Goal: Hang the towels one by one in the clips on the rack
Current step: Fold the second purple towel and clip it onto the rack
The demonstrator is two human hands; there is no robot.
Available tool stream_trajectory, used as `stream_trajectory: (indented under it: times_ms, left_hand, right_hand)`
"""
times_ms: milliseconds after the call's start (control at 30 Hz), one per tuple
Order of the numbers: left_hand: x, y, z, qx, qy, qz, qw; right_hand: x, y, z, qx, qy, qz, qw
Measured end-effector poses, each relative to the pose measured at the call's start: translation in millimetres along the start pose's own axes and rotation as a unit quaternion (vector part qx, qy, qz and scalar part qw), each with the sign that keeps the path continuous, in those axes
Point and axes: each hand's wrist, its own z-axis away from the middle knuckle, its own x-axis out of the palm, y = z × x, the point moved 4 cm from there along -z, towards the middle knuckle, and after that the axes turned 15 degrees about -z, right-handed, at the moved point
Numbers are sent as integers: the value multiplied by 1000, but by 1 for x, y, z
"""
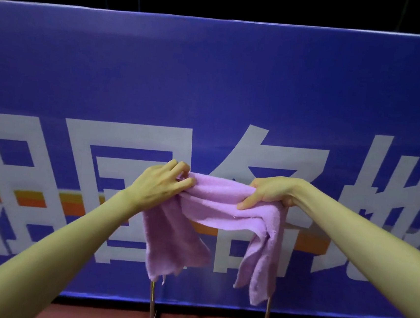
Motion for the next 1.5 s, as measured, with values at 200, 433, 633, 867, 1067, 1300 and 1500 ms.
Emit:
stream_trajectory:
  times_ms: [200,433,633,867,1067,1300,1500]
  left_hand:
    - [10,16,20,-90,-34,24,995]
    - [14,53,35,-198,-45,75,976]
    - [4,84,42,-153,-96,125,976]
    - [-6,82,21,-235,-88,459,852]
    - [9,78,-34,-278,-221,693,628]
    - [12,87,-61,-229,-244,752,568]
    - [14,58,-61,-279,-225,795,490]
  right_hand:
    - [-9,-21,1,-118,90,-50,988]
    - [-13,-49,9,-162,82,-138,974]
    - [-14,-54,12,-127,38,-196,972]
    - [-25,-56,22,-114,43,-97,988]
    - [-34,-53,38,-115,37,-55,991]
    - [-48,-38,48,-121,79,-37,989]
    - [-57,-16,49,-170,117,-22,978]
